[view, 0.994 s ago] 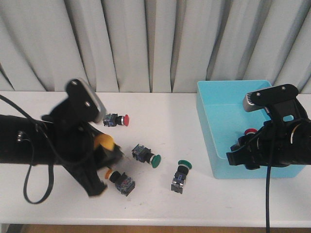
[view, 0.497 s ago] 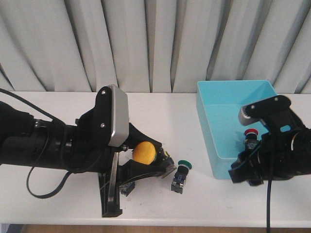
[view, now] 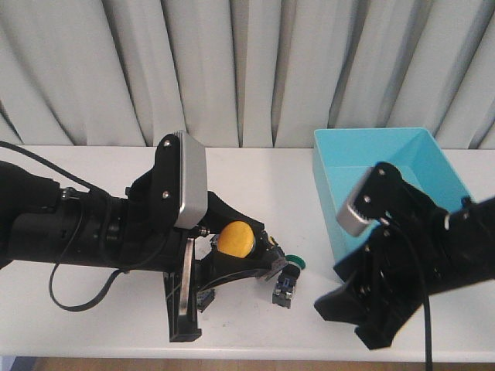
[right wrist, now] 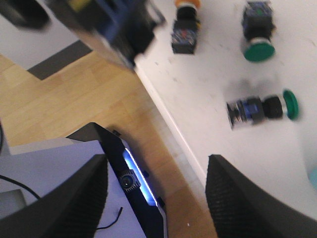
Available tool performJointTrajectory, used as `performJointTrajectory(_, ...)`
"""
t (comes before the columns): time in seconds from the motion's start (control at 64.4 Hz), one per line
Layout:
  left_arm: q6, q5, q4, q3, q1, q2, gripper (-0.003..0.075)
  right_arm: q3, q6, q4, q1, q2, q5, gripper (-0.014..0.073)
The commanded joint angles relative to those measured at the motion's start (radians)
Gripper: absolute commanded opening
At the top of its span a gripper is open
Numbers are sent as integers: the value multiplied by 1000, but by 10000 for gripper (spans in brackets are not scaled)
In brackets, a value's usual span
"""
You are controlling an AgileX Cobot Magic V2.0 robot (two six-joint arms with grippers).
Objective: Pick red and yellow buttons and place in box
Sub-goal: 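Move the right gripper to the held yellow button and grasp it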
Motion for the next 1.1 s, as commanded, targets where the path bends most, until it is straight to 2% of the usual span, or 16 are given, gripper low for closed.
performJointTrajectory(0.0,0,17,-65,-22,-5,-25,174,-109,-33,48,2,38,61,451)
performJointTrajectory(0.171,0,17,-65,-22,-5,-25,174,-201,-126,28,2,117,113,538)
performJointTrajectory(0.295,-1,19,-65,-22,-5,-25,174,-206,-301,67,2,125,106,598)
performJointTrajectory(0.466,-1,23,-65,-22,-5,-25,174,-206,-584,191,2,125,97,591)
performJointTrajectory(0.652,-1,23,-65,-22,-5,-25,174,-206,-797,254,2,125,73,582)
performJointTrajectory(0.916,-1,23,-65,-22,-5,-25,174,-206,-882,323,2,155,71,582)
performJointTrajectory(1.087,-1,23,-65,-22,-5,-25,174,-206,-887,347,8,188,94,582)
